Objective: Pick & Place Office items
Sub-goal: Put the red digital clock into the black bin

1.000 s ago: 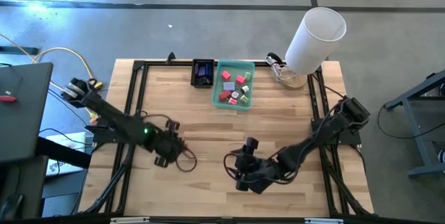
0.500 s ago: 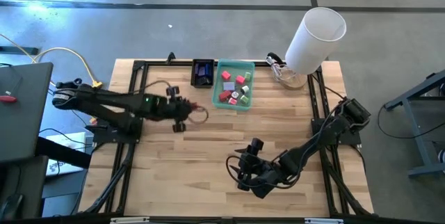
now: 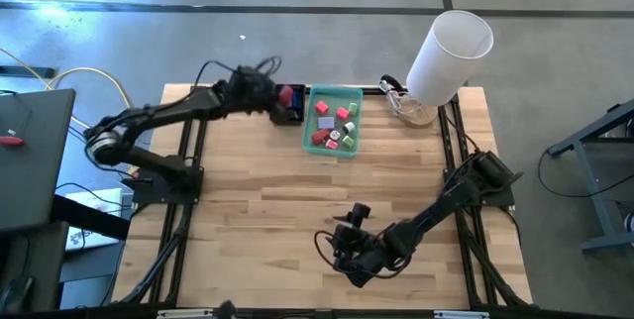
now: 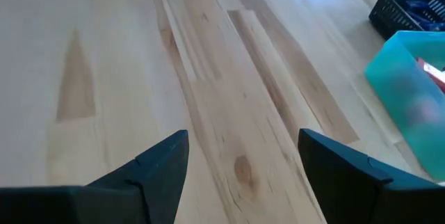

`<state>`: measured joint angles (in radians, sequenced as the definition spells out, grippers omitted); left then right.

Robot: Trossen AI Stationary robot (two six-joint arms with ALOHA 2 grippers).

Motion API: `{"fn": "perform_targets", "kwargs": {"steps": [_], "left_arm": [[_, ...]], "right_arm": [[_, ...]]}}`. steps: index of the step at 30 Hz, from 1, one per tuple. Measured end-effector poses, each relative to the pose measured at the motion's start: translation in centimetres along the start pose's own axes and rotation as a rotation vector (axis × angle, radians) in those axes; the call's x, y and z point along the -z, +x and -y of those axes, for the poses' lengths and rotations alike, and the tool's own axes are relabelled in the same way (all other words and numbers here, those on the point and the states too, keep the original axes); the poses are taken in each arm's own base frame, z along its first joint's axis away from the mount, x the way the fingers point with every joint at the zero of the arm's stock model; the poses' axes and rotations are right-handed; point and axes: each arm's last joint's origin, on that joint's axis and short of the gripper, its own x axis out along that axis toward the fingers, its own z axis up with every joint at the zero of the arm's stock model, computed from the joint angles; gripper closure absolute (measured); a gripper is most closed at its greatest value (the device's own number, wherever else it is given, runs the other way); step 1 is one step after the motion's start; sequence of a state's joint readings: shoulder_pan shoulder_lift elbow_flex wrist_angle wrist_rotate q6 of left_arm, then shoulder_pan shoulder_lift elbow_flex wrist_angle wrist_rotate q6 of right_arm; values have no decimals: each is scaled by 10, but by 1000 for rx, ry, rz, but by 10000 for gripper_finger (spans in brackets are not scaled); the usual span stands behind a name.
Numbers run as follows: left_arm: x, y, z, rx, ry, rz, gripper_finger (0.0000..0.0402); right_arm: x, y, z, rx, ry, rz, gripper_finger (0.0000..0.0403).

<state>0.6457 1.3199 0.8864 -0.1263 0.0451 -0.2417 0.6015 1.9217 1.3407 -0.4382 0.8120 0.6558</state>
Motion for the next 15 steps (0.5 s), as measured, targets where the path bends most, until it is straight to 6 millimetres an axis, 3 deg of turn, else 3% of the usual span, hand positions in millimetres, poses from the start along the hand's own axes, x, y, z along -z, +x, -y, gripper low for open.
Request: {"fn": "perform_targets", "kwargs": {"steps": [4, 8, 15], "left_arm": [[5, 34, -25, -60, -130, -2, 263], [18, 63, -35, -83, -180, -36, 263], [32, 83, -40, -174, -177, -73, 263]], "right_arm": [[-2, 2, 2, 9, -20, 3, 143], [-2, 4, 3, 11, -22, -1, 143], [-2, 4, 4, 18, -51, -3, 145]]}}
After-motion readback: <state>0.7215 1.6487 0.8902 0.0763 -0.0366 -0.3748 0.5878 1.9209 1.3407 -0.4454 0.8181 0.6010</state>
